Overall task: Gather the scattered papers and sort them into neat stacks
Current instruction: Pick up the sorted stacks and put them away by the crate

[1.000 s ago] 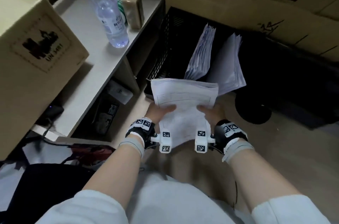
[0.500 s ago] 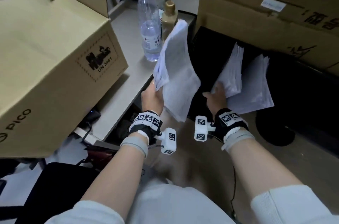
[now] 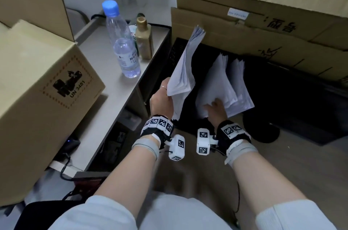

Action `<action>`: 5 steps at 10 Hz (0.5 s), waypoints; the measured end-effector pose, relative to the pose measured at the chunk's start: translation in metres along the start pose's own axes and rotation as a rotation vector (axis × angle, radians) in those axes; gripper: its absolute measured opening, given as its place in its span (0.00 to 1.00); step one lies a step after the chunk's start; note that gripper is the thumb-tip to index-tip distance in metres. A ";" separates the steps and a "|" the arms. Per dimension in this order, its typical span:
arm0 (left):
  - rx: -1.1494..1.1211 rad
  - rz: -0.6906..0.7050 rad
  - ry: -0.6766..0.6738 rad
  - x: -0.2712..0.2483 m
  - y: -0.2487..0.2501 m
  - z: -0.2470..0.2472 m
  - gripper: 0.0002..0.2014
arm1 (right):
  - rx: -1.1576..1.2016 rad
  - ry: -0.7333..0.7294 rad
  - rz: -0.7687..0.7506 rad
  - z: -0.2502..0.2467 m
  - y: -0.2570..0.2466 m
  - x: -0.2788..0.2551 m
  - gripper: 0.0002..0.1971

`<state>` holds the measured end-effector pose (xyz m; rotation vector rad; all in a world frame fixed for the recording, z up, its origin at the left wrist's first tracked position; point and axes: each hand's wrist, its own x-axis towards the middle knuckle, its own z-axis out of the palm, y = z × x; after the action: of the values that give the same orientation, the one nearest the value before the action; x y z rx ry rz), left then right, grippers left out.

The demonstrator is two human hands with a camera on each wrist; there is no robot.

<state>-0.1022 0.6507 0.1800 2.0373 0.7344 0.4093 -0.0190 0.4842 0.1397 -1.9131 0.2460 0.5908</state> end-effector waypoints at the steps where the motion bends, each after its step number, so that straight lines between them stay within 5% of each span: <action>1: -0.012 -0.012 0.052 0.009 0.008 0.009 0.20 | 0.020 -0.002 0.003 -0.004 -0.003 0.001 0.40; 2: -0.015 -0.015 0.053 0.019 0.016 0.022 0.17 | 0.052 0.000 0.003 -0.008 -0.003 0.005 0.42; 3: -0.057 -0.121 -0.052 0.036 0.016 0.045 0.20 | 0.089 0.027 0.016 -0.013 -0.001 0.011 0.33; 4: -0.040 -0.046 -0.126 0.038 0.005 0.064 0.33 | 0.121 0.024 0.029 -0.015 -0.001 0.013 0.35; 5: -0.030 -0.216 -0.184 0.037 -0.005 0.070 0.36 | 0.121 0.023 0.041 -0.017 -0.006 0.013 0.34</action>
<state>-0.0373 0.6315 0.1390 1.9132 0.8190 0.1069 -0.0007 0.4724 0.1432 -1.8020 0.3293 0.5692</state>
